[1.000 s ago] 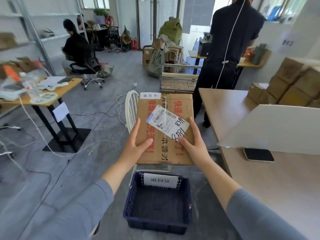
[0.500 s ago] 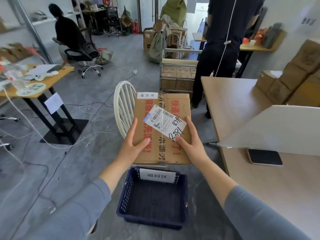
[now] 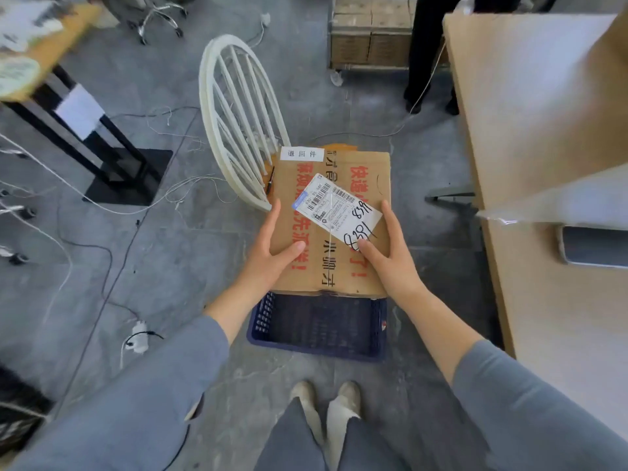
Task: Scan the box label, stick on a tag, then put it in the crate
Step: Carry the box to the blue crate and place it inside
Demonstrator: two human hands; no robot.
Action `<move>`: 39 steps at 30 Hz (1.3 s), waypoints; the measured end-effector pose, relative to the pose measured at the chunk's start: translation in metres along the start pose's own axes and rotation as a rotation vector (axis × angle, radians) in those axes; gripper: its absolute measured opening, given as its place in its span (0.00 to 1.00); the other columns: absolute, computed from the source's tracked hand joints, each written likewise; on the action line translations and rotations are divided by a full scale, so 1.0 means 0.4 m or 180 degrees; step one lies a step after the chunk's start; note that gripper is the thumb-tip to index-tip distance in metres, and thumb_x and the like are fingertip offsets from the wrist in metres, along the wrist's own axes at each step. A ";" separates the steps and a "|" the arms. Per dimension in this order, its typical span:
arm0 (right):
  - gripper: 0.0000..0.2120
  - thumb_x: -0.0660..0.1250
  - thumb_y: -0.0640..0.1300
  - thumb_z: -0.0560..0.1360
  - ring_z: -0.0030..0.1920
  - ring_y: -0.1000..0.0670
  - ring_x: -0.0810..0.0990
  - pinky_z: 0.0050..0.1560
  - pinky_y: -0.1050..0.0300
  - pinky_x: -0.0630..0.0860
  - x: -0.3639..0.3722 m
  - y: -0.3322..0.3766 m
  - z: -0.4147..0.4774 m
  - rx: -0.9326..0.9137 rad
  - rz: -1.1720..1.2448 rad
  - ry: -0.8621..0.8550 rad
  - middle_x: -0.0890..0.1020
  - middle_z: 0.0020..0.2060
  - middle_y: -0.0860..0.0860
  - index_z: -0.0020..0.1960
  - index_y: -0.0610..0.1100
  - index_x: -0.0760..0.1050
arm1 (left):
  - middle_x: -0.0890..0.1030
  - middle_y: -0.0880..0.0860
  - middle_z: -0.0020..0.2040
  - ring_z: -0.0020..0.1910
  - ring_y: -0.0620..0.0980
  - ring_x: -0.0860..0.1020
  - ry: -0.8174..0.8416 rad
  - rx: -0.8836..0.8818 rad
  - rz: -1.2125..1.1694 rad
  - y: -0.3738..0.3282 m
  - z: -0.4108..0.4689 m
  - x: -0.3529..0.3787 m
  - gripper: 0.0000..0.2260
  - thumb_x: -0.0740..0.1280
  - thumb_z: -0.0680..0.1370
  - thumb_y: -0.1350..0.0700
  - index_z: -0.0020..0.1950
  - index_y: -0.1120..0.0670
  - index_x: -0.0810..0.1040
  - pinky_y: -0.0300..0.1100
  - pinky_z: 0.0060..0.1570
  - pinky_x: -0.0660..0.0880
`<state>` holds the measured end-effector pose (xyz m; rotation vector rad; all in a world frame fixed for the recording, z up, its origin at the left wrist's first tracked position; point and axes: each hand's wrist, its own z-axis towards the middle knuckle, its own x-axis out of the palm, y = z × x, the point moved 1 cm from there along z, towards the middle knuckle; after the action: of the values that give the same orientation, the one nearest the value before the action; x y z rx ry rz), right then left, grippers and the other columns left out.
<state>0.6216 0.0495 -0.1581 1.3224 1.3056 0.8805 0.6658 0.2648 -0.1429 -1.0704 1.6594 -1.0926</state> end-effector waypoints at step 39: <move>0.38 0.68 0.48 0.75 0.74 0.59 0.60 0.73 0.43 0.64 0.304 -1.357 0.265 0.1357 -0.0095 0.0208 0.58 0.75 0.66 0.69 0.77 0.48 | 0.69 0.42 0.70 0.65 0.44 0.74 0.0618 -0.1221 0.0168 1.381 0.377 0.169 0.37 0.70 0.74 0.48 0.71 0.27 0.50 0.51 0.63 0.74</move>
<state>0.6215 0.0827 -0.7236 1.6049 1.6210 0.6482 0.6823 0.3065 -0.7178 -1.1789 2.0997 -0.8857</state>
